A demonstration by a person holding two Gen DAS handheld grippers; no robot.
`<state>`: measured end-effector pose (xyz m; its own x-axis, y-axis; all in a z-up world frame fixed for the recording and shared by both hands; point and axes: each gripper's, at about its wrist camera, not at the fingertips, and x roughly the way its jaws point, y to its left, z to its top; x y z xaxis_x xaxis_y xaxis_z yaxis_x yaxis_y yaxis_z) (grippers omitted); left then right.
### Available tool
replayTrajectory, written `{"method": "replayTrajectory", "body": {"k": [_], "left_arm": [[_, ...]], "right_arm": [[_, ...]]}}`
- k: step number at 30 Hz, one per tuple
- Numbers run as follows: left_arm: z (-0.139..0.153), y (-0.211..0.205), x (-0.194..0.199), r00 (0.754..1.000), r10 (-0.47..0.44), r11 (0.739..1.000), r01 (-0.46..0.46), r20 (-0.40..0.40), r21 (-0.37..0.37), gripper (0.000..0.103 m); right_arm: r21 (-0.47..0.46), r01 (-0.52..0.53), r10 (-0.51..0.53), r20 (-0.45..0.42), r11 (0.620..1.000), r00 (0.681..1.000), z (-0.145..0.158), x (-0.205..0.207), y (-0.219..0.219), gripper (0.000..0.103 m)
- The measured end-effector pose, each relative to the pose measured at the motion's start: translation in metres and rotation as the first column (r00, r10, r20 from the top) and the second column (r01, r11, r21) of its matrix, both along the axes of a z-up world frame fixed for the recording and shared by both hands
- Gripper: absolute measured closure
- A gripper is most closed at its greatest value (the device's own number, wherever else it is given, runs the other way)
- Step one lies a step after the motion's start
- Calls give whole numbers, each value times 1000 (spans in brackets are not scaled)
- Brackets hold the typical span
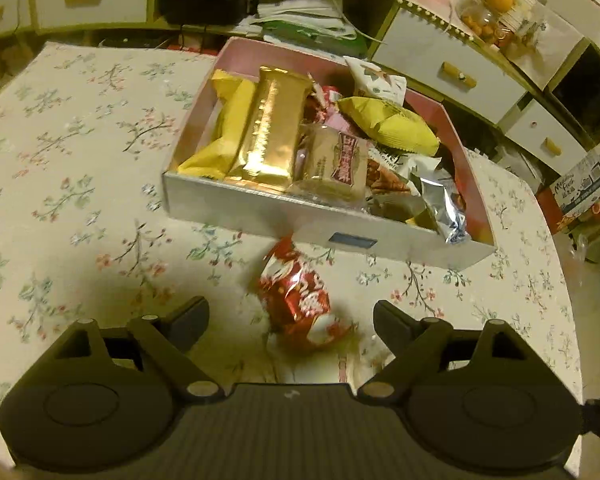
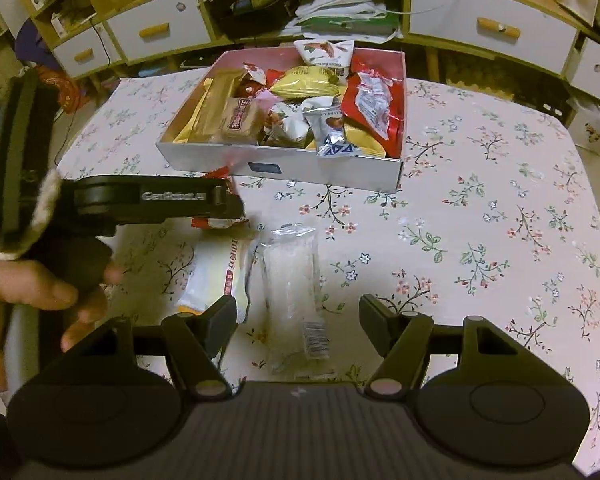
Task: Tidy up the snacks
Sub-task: 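Reach down and grasp another red-white candy with the left gripper, then grasp a small gold packet with the right gripper while the left gripper lifts the candy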
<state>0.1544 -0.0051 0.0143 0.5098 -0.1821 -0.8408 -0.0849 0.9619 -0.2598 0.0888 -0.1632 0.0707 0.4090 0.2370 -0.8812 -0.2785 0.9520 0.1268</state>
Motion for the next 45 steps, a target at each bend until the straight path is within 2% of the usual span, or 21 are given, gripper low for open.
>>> {"method": "replayTrajectory", "body": {"k": [1,6,8,11,15,16,19,20,22,24,25,26,31,35,45], "left_arm": [[-1,-2,2,1000,-3,1000,2,8,4,17],[-12,-11,4,999,-35,997,34,11,72,57],[-10,-8,3,999,-37,998,37,3,59,58],[-7,-1,2,999,-33,998,34,-9,45,60],[-1,11,-5,1000,-21,999,22,-13,29,61],[1,14,-7,1000,-20,1000,20,-9,23,72],[6,23,-11,1000,-8,1000,8,-15,-2,72],[7,26,-12,1000,-11,1000,11,-14,0,72],[5,27,-14,1000,-14,1000,14,-16,4,73],[3,30,-15,1000,-17,1000,17,-21,8,73],[2,32,-16,1000,-16,1000,16,-22,7,73],[3,33,-16,1000,-15,1000,15,-22,3,73],[9,33,-17,999,-32,999,32,-7,-8,74],[13,33,-18,999,-38,999,38,1,-24,74],[28,36,-20,999,-35,997,37,24,-72,74]], "right_arm": [[-4,-2,2,0,1000,1000,-1,0,2,39],[-19,-22,22,-11,1000,1000,-7,2,9,41],[-11,-31,31,-24,999,999,-9,2,12,42],[51,-44,48,-82,998,995,-18,0,17,44],[75,-84,94,-147,994,985,-35,-6,36,46],[79,-89,101,-163,993,981,-39,-8,41,47],[78,-88,101,-182,993,978,-51,-12,56,47],[75,-86,99,-184,993,978,-54,-12,60,42],[55,-94,101,-150,994,983,-55,-15,68,41],[33,-95,99,-125,995,987,-56,-17,74,48],[25,-93,96,-115,995,989,-57,-16,74,70],[18,-96,98,-115,995,988,-58,-16,75,76],[5,-110,110,-84,994,990,-58,-20,77,84],[29,-112,114,-75,993,991,-50,-19,74,91],[38,-133,135,-57,990,989,-39,-26,75,93]]}}
